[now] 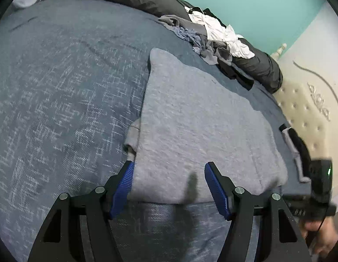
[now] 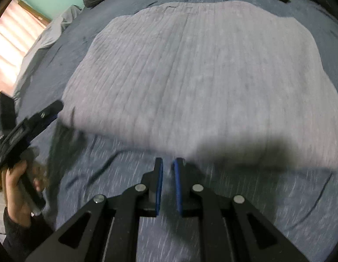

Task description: Fold clothes

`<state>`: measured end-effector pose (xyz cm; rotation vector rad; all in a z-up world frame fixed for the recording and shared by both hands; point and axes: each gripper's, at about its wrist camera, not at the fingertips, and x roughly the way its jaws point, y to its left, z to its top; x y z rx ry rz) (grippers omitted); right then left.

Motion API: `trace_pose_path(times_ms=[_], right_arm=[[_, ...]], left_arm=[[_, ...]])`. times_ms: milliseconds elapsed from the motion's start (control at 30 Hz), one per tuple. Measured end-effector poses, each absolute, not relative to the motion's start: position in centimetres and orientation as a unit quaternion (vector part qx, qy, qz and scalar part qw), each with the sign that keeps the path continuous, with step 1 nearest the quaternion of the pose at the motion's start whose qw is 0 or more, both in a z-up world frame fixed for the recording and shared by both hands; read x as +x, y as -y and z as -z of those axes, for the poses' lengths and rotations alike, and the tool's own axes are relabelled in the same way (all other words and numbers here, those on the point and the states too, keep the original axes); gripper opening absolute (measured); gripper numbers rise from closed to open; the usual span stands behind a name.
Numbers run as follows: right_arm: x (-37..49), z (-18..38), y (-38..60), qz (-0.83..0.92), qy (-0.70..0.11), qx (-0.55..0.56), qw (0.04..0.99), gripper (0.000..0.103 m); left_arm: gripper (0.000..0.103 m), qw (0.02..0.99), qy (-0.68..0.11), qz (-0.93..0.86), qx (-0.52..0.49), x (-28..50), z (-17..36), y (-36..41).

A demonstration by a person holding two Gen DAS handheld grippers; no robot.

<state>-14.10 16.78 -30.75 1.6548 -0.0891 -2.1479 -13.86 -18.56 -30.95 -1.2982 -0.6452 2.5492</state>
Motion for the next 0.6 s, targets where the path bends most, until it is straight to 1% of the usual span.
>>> trace_pose_path(times_ms=[67,200,333,467,600], right_arm=[[-11.5,29.6,-19.2,0.786,0.048,0.58,0.206,0.01],[-10.0,28.1,-24.2,0.806,0.106,0.551,0.189,0.01],[-10.3,28.3,-27.4,0.829,0.113,0.525,0.159,0.01],[-10.9,29.8,-27.4,0.84,0.137,0.506,0.142,0.01],[-11.3,30.3,-27.7,0.847,0.134,0.495,0.139,0.01]], left_arm=[[0.07,0.103,0.225,-0.86,-0.446,-13.7,30.8,18.6],[0.07,0.1,0.237,-0.852,-0.456,-13.4,30.6,18.7],[0.07,0.09,0.248,-0.84,-0.474,-12.9,30.8,19.1],[0.07,0.075,0.256,-0.829,-0.491,-12.4,31.3,19.3],[0.07,0.064,0.271,-0.818,-0.504,-12.2,32.1,19.5]])
